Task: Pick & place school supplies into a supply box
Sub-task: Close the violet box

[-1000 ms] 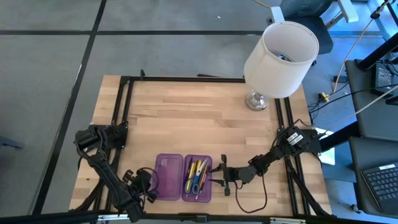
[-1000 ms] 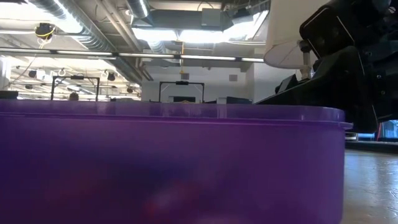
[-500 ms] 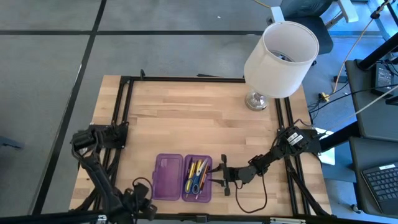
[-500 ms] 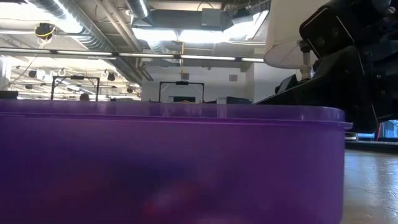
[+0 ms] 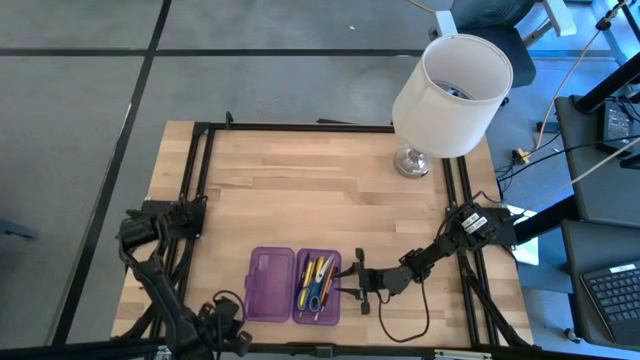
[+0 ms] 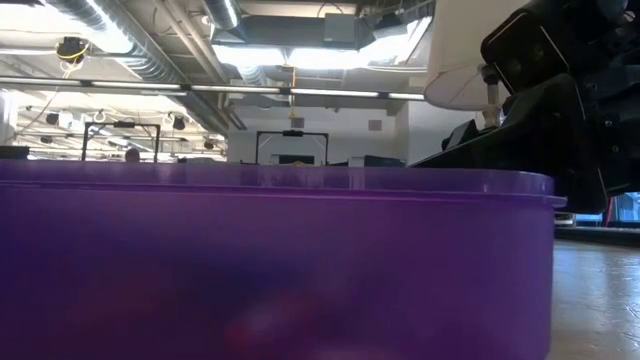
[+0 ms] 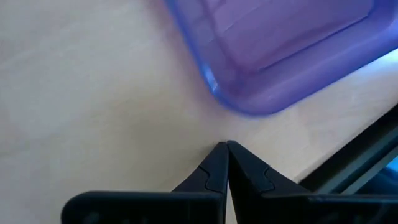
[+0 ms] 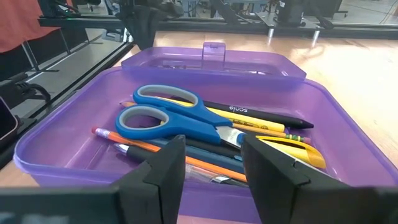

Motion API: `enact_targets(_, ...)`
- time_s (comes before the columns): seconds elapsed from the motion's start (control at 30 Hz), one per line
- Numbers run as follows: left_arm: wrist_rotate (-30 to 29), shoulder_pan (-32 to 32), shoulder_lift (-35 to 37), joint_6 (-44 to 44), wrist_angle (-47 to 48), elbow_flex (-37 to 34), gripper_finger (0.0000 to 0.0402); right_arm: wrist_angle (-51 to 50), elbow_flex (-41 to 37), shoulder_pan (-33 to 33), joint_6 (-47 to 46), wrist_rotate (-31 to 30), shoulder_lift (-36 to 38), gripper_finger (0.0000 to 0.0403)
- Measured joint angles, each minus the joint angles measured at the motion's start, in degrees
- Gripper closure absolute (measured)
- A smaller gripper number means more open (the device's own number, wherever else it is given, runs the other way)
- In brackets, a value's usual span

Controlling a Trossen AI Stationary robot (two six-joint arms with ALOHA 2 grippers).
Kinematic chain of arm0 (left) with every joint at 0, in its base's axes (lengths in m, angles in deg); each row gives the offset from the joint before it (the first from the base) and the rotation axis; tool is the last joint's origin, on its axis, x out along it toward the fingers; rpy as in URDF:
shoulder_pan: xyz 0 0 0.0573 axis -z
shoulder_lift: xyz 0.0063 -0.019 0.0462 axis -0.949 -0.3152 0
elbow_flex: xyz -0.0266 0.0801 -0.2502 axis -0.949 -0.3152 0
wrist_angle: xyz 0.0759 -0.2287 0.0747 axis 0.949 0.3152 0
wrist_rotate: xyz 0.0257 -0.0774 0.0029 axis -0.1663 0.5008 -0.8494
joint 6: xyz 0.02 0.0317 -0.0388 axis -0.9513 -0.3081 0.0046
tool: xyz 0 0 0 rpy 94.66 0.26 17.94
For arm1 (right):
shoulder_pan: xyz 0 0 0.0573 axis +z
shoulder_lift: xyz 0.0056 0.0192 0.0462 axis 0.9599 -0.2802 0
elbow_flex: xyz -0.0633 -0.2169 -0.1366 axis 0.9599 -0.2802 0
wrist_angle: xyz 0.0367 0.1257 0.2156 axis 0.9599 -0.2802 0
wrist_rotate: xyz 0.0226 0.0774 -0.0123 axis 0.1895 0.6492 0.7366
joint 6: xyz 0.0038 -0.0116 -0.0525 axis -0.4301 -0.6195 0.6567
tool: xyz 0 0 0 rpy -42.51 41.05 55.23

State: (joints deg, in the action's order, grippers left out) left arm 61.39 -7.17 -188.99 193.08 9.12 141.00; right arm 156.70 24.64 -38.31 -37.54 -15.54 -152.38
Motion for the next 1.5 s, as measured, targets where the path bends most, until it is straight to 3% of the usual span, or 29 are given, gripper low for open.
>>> enact_targets(0.23,-2.7,-0.2,-0.1,-7.2,0.3,-0.4,0.0394,0.0,0.0,0.0,0.2,0.0,0.0,0.0241)
enact_targets(0.5,-2.7,-0.2,-0.1,-4.6,0.0,-0.4,0.0342,0.0,0.0,0.0,0.3,0.0,0.0,0.0241)
enact_targets(0.77,-9.4,-0.1,-0.3,-4.5,-0.8,-0.6,0.0305,0.0,0.0,0.0,0.3,0.0,0.0,0.0241)
enact_targets(0.93,-9.4,-0.1,-0.3,-4.5,-0.7,-0.6,0.0309,0.0,0.0,0.0,0.3,0.0,0.0,0.0241)
enact_targets(1.5,-19.8,-5.4,-4.0,-1.8,-8.2,-0.5,0.0352,-0.1,0.0,0.0,0.2,0.0,0.0,0.0241)
